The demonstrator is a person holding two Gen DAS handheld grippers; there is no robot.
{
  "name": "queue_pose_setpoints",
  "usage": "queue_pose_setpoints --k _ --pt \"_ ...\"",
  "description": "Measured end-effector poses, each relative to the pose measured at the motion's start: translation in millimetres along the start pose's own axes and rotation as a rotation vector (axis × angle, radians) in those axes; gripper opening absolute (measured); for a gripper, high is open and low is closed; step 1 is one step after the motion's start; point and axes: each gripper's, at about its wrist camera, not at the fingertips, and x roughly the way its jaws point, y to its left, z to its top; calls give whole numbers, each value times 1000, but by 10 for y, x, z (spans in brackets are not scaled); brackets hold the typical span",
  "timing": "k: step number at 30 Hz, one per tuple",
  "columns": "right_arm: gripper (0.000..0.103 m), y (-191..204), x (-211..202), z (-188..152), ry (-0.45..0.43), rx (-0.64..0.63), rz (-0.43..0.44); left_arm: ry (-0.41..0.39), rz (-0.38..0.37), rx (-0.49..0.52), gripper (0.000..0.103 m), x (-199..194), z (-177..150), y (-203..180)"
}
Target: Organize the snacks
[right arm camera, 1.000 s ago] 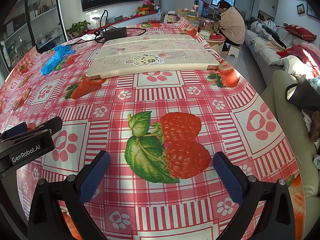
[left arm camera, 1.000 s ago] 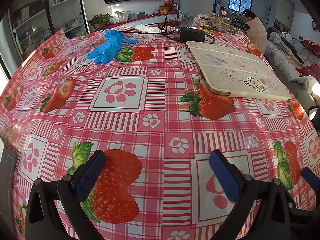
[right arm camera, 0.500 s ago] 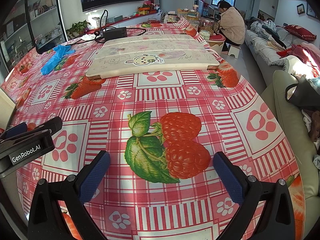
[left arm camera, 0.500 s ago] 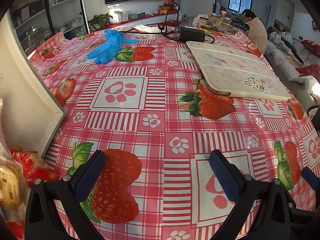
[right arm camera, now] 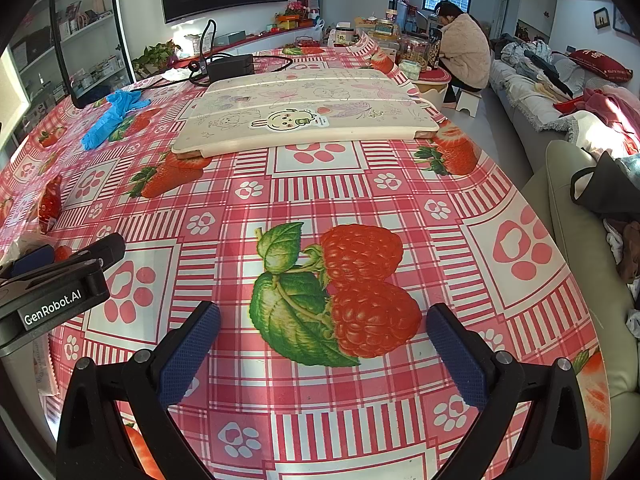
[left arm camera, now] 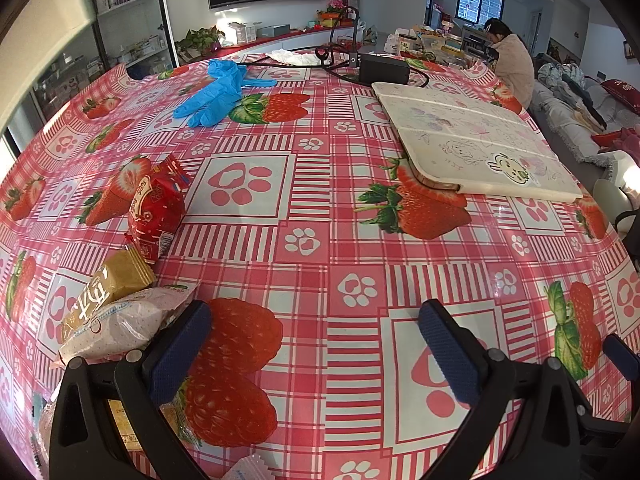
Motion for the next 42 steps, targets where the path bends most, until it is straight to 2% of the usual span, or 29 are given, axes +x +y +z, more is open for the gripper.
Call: queue_pose_setpoints --k 42 --pt "103 8 -5 -2 0 0 0 4 1 0 103 1 0 0"
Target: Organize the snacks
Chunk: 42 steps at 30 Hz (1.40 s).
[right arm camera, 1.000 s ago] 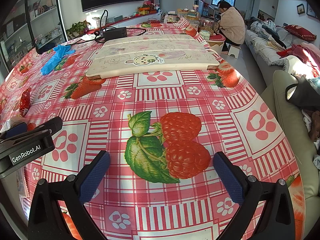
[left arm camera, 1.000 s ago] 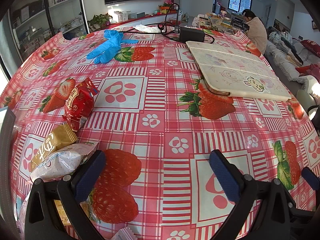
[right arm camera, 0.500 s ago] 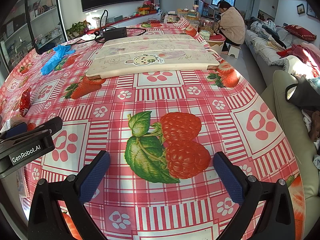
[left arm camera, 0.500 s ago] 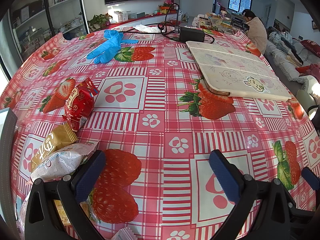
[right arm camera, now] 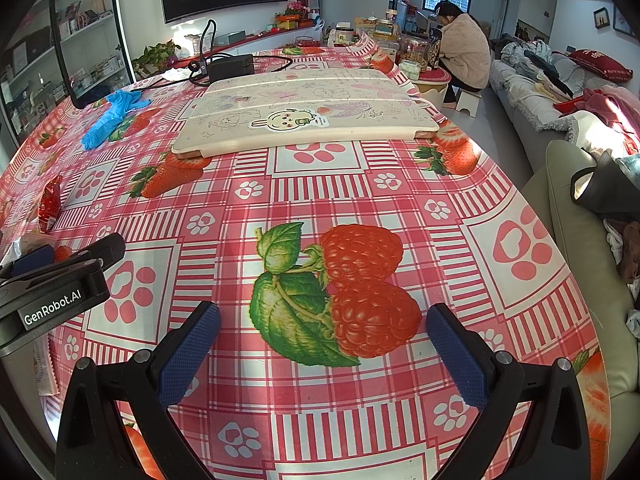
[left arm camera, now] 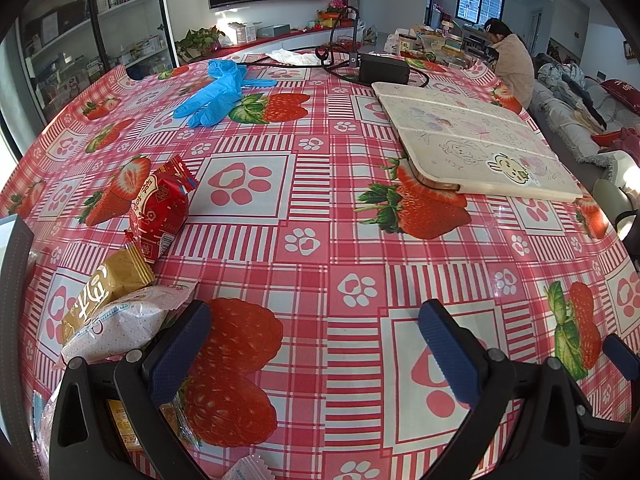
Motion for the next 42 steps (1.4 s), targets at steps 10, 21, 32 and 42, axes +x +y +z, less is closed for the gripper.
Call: queue_pose_setpoints --k 10,21,32,42 --pt "103 -8 6 3 0 -1 -2 1 0 0 103 0 -1 2" --pt "103 -1 2 0 0 -1 -1 1 0 0 103 0 0 0" --pt "103 -15 9 4 -1 -1 -1 2 0 0 103 0 0 1" --pt "103 -23 38 -4 7 0 -1 2 1 1 103 0 -1 0"
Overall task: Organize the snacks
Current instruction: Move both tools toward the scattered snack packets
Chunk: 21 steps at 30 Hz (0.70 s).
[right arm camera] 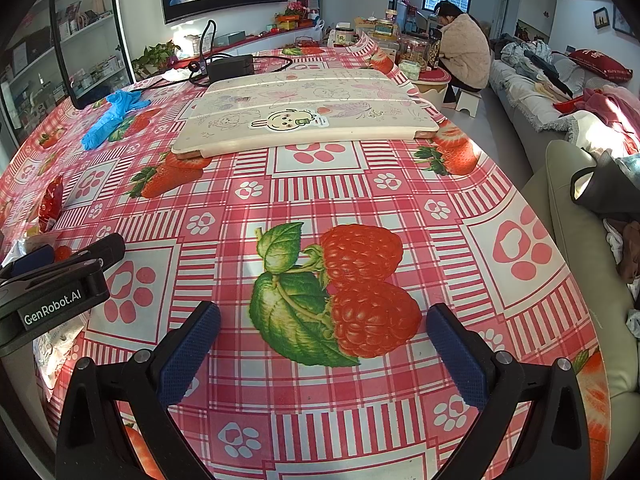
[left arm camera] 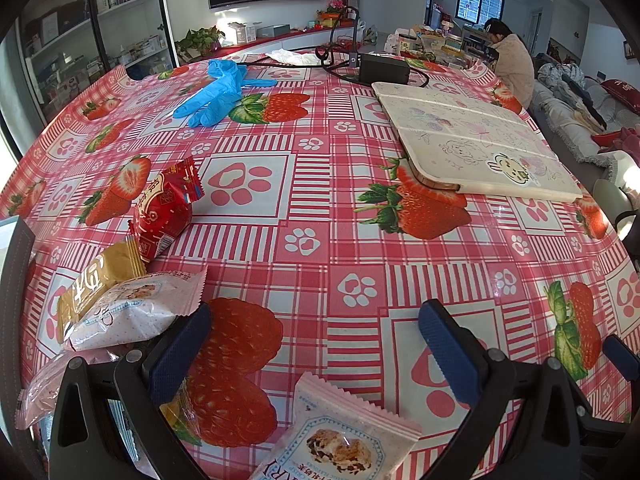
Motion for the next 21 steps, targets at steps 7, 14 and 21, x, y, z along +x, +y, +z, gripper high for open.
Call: queue_pose_setpoints --k 7,14,21 --pt "103 97 -194 -204 259 -28 21 0 0 0 103 0 -1 1" --pt "103 127 -323 -440 201 -22 11 207 -23 15 103 -31 59 -21" --pt "103 121 -354 -431 180 -35 17 108 -214 -26 103 -885 -41 440"
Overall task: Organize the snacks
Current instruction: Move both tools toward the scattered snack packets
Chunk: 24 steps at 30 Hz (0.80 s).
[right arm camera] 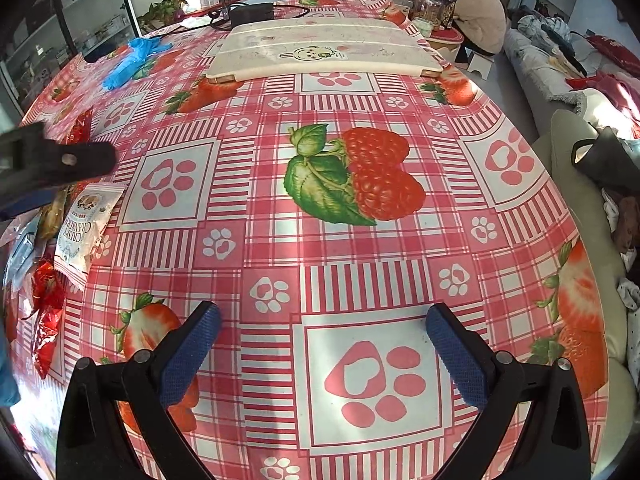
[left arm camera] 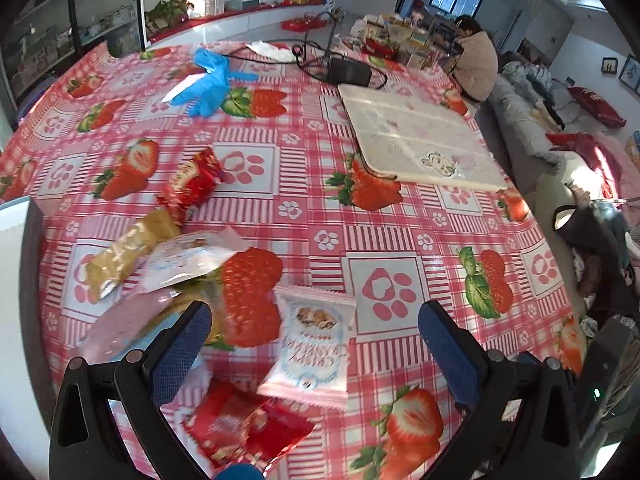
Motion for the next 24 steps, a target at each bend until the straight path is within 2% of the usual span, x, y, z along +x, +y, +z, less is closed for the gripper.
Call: queue_pose_setpoints --k 1,4,8,10,13,16,18,21,24 --pt "103 0 -11 -13 1 0 -1 5 45 14 103 -113 -14 69" --pt "103 0 -26 5 62 34 -8 16 76 -24 103 -327 -173 478" --pt "103 109 -155 26 68 110 131 36 74 -11 103 -307 -533 913" --pt "103 250 -209 47 69 116 176 85 90 -4 103 -204 -690 1077" --pt "103 504 -230 77 78 85 202 88 147 48 103 -204 -790 1220" --pt "103 721 -184 148 79 60 197 108 129 60 103 -259 -716 1292" --pt "103 861 -126 233 90 67 225 107 128 72 103 -301 -605 1269" --pt "103 1066 -28 344 116 65 252 87 151 105 103 -312 -411 1208" --pt "103 1297 61 431 131 19 229 64 152 103 103 -312 -202 1214"
